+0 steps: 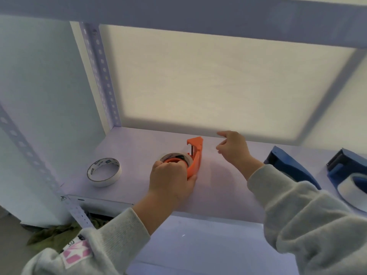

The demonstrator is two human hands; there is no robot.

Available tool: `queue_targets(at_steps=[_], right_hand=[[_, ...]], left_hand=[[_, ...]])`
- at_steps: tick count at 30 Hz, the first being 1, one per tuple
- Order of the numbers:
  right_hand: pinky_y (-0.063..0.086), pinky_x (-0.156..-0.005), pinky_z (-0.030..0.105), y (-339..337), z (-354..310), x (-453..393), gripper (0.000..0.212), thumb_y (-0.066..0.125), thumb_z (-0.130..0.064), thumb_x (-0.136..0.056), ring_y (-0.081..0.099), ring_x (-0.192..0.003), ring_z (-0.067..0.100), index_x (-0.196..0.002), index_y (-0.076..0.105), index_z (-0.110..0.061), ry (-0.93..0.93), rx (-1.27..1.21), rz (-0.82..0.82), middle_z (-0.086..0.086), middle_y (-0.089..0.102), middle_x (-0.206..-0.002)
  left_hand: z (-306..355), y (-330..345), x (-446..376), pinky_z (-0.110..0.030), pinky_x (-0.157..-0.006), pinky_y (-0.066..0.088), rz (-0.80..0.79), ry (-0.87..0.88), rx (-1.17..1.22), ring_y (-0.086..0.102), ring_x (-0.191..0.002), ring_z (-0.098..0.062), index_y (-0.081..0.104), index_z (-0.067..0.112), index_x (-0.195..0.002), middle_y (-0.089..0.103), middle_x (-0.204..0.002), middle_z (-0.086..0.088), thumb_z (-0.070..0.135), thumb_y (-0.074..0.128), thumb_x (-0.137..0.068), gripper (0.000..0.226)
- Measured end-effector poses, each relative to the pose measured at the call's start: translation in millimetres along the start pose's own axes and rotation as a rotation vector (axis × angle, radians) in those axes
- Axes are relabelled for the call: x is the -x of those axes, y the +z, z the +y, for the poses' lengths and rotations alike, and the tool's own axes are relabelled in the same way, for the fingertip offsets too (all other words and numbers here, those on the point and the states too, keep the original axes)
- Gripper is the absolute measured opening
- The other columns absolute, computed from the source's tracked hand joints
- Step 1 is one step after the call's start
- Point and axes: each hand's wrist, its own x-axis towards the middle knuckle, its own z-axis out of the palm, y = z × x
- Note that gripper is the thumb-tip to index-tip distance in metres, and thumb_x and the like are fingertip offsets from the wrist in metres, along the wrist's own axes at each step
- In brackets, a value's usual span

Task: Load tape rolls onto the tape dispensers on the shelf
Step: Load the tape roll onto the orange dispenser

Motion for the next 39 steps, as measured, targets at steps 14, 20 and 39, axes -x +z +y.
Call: queue_targets(at_steps=[14, 20, 39], right_hand=[[0.048, -0.085, 0.019, 35.6, -42.9, 130.4, 0.048, 0.057, -0.032, -0.094, 0.058, -0.107, 0.006, -0.14, 0.042, -0.029, -0.204, -0.255, -0.188, -0.01, 0.058, -0.12], [0.045, -0.092, 0.014, 34.6, -36.5, 153.2, 0.08, 0.043, 0.004, -0.095, 0.05, -0.114, -0.011, -0.146, 0.005, -0.043, -0.088, -0.547, -0.235, -0.022, 0.042, -0.131], [-0.009, -0.113, 0.035, -68.5, 9.9, 125.3, 0.063, 0.038, -0.04, -0.1, -0.007, -0.15, 0.022, -0.154, 0.009, -0.026, -0.319, 0.511, -0.018, 0.002, 0.0, -0.164]], left_hand=[[6.0, 11.5, -8.4, -0.034, -0.095, 0.04, 0.033, -0.027, 0.085, 0.066, -0.089, -0.022, 0.065, 0.02, -0.101, 0.072, -0.094, 0.002, 0.054, 0.049, -0.09, 0.039], [6.1, 13.9, -10.4, -0.035, -0.092, 0.041, 0.028, -0.017, 0.101, 0.067, -0.092, -0.024, 0.065, 0.018, -0.105, 0.071, -0.095, 0.001, 0.048, 0.054, -0.089, 0.036], [55.2, -8.3, -23.4, -0.044, -0.121, 0.008, 0.207, 0.244, -0.117, -0.005, -0.15, -0.032, 0.01, 0.015, -0.153, -0.004, -0.163, -0.014, 0.055, 0.043, -0.092, 0.08]])
